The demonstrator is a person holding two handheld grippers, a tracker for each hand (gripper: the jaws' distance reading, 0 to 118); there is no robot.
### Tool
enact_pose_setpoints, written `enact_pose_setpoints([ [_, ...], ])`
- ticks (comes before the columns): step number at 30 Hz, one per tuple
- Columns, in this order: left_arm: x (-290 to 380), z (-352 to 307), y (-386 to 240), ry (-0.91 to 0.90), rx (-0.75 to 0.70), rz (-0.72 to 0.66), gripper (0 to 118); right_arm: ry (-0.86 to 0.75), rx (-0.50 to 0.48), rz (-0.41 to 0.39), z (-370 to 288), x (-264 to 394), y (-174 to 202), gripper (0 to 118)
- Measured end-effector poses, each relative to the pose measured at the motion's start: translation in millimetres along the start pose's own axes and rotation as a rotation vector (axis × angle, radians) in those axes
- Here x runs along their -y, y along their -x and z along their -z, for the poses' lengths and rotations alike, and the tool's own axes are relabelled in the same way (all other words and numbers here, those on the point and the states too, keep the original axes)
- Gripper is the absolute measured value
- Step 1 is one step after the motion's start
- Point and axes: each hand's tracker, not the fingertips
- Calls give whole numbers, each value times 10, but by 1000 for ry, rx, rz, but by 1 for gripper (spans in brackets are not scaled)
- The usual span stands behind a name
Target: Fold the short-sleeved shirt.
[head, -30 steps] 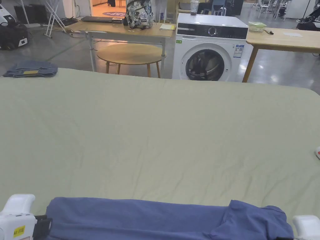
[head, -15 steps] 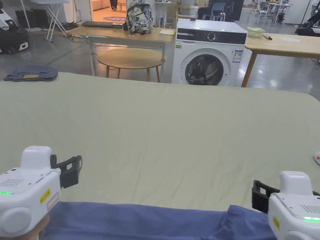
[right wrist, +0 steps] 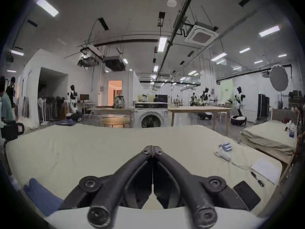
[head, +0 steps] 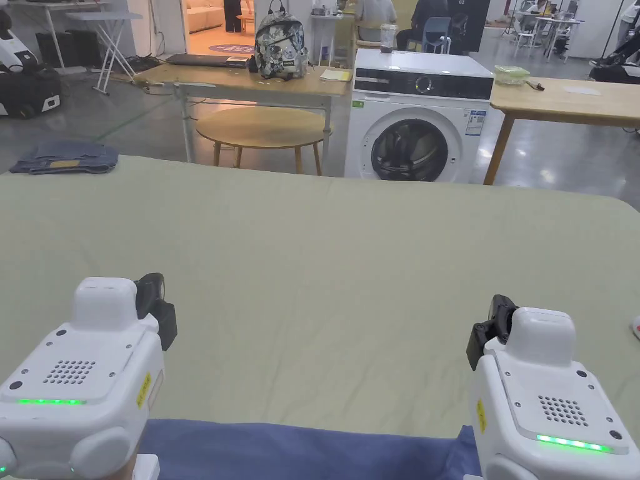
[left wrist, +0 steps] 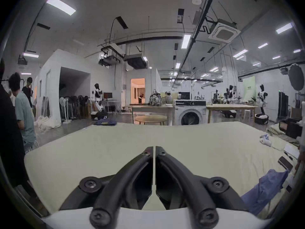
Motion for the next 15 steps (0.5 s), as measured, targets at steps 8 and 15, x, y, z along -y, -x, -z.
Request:
enact_pose_setpoints([
  [8,-76,-11,206,83,5,25,0,-37,-3,-31,4,-56,116,0],
  [15,149,71,980,383,122,-127,0,0,-35,-64,109,-44,181,0],
])
